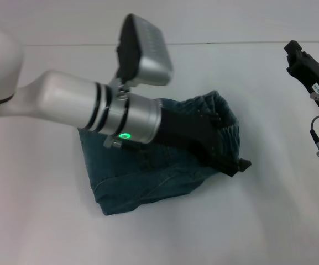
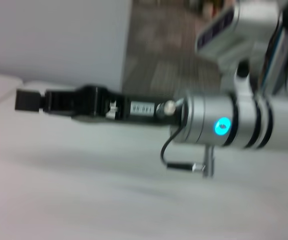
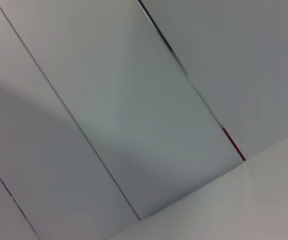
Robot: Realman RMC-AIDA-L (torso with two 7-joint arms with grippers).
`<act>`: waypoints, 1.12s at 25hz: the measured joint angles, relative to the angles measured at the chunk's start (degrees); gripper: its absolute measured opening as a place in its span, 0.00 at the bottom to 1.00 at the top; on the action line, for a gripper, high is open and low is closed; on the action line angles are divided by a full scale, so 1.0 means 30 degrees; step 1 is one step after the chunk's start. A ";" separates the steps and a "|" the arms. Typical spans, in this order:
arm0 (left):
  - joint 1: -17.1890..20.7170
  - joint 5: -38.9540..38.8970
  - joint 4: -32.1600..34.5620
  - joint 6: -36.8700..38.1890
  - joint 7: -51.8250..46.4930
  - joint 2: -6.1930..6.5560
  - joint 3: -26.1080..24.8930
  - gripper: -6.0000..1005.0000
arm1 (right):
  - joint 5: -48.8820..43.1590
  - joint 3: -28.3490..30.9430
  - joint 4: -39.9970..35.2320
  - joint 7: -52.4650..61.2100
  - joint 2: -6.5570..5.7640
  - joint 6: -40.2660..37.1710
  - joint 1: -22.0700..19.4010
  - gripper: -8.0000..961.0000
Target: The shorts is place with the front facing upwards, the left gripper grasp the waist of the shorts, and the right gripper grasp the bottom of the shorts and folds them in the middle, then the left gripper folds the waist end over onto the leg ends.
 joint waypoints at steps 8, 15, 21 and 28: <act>-0.1350 0.1154 0.0302 -0.1196 -0.1071 -0.0124 0.1214 0.93 | 0.0058 0.0363 -0.0169 0.0010 0.0002 0.0050 -0.0460 0.02; -0.1840 0.1085 0.0382 -0.2663 -0.1403 -0.0208 0.2489 0.93 | 0.0093 0.1165 -0.0248 0.0026 -0.0023 0.0050 -0.0880 0.02; -0.1397 0.0524 0.1109 -0.3072 -0.1569 -0.0166 0.2410 0.93 | 0.0095 0.1200 -0.0491 -0.0020 0.0007 0.0061 -0.0946 0.02; 0.1415 -0.3794 0.3116 -0.2653 -0.0123 -0.0127 0.0569 0.93 | -0.0003 0.1040 -0.0486 0.0006 0.0007 0.0170 -0.0954 0.02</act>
